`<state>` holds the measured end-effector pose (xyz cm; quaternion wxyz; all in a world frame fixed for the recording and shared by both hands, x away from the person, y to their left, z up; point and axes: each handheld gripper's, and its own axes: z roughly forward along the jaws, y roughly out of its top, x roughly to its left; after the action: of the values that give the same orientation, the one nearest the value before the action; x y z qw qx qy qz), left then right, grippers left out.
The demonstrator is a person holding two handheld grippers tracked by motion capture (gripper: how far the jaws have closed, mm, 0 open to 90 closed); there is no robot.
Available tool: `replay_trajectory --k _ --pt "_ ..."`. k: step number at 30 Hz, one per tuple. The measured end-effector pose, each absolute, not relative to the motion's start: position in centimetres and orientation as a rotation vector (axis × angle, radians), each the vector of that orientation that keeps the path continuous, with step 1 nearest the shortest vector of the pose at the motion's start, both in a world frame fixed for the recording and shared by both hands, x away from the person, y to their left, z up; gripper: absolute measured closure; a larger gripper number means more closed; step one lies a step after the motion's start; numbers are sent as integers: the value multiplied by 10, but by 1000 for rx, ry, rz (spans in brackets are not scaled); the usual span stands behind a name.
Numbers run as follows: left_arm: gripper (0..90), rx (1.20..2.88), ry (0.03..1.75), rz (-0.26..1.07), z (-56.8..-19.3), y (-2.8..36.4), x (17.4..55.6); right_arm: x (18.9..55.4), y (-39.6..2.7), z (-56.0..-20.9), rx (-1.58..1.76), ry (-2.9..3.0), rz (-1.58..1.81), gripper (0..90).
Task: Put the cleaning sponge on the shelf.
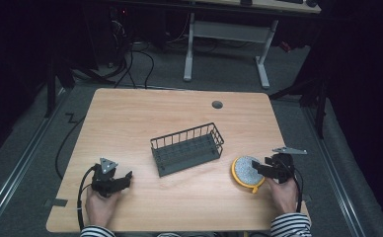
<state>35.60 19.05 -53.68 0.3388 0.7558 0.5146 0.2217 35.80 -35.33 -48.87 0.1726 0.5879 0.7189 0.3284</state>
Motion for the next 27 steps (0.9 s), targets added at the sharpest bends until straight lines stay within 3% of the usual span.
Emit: replay_trajectory --k 20,27 --pt "253 1963 1352 580 -537 191 355 375 -362 -495 1752 2186 894 361" --pt "253 1962 1352 580 -537 191 355 375 -359 -498 1709 2226 881 415"
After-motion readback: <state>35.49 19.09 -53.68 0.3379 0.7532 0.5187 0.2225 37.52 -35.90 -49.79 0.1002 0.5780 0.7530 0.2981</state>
